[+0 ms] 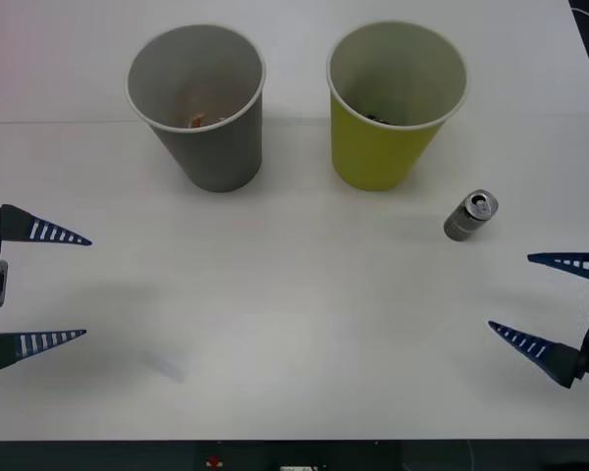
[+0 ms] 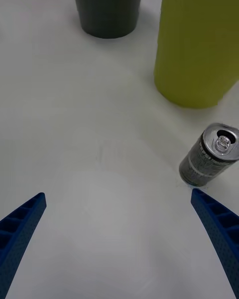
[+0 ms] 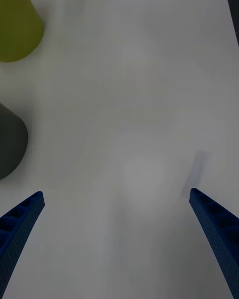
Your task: Put the can into the green bin and the plastic bottle into the gray bin
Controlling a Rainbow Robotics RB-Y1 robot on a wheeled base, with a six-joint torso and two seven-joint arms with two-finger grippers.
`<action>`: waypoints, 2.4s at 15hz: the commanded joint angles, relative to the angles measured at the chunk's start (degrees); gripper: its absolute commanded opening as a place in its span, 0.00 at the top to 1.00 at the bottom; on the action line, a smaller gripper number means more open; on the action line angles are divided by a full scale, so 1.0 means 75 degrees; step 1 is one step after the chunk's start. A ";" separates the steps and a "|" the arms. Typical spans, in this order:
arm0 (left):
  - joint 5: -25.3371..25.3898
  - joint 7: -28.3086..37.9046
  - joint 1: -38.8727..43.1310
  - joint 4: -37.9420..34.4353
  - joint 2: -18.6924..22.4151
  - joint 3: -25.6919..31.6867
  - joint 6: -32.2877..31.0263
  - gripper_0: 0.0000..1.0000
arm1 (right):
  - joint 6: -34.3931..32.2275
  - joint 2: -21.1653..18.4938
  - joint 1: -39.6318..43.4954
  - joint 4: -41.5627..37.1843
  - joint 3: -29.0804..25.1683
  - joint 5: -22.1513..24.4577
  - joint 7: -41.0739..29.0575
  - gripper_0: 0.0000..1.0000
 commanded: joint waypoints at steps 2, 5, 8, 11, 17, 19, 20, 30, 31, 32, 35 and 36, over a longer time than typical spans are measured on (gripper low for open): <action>0.0000 0.0000 0.0000 0.0000 0.0000 0.0000 0.0000 0.00 | 0.1006 0.0001 0.0000 -0.0003 0.0604 -0.0368 0.0028 0.00; 0.0000 0.0000 0.0000 0.0000 0.0000 0.0000 0.0000 0.00 | 0.1698 0.0024 0.0000 0.0009 0.0991 -0.0743 0.0040 0.00; 0.0000 0.0000 0.0000 0.0000 0.0000 0.0000 0.0000 0.00 | 0.2237 0.0130 -0.0023 -0.0003 0.1331 -0.1130 0.0040 0.00; 0.0000 0.0000 0.0000 0.0000 0.0000 0.0000 0.0000 0.00 | 0.2952 0.0388 -0.0246 -0.0003 0.1811 -0.1259 0.0016 0.00; 0.0000 0.0000 0.0000 0.0000 0.0000 0.0000 0.0000 0.00 | 0.4663 0.0798 -0.0891 0.0009 0.2878 -0.1060 -0.0159 0.00; 0.0000 0.0000 0.0000 0.0000 0.0000 0.0000 0.0000 0.00 | 0.5295 0.0798 -0.1090 0.0009 0.3265 -0.0942 -0.0347 0.00; 0.0000 0.0000 0.0000 0.0000 0.0000 0.0000 0.0000 0.00 | 0.5752 0.0798 -0.1277 -0.0003 0.3581 -0.0602 -0.0804 0.00; 0.0000 0.0000 0.0000 0.0000 0.0000 0.0000 0.0000 0.00 | 0.8659 0.1337 -0.3984 0.2235 0.6769 0.2925 -0.4589 0.00; 0.0000 0.0000 0.0000 0.0000 0.0000 0.0000 0.0000 0.00 | 0.8834 0.1477 -0.4195 0.2505 0.6944 0.3101 -0.4823 0.00; 0.0000 0.0000 0.0000 0.0000 0.0000 0.0000 0.0000 0.00 | 0.9010 0.1665 -0.4441 0.2856 0.7108 0.3300 -0.5093 0.00; 0.0000 0.0000 0.0000 0.0000 0.0000 0.0000 0.0000 0.00 | 0.9092 0.2134 -0.4840 0.3641 0.7155 0.3792 -0.5644 0.00; 0.0000 0.0000 0.0000 0.0000 0.0000 0.0000 0.0000 0.00 | 0.9116 0.2274 -0.4957 0.3864 0.7155 0.3909 -0.5808 0.00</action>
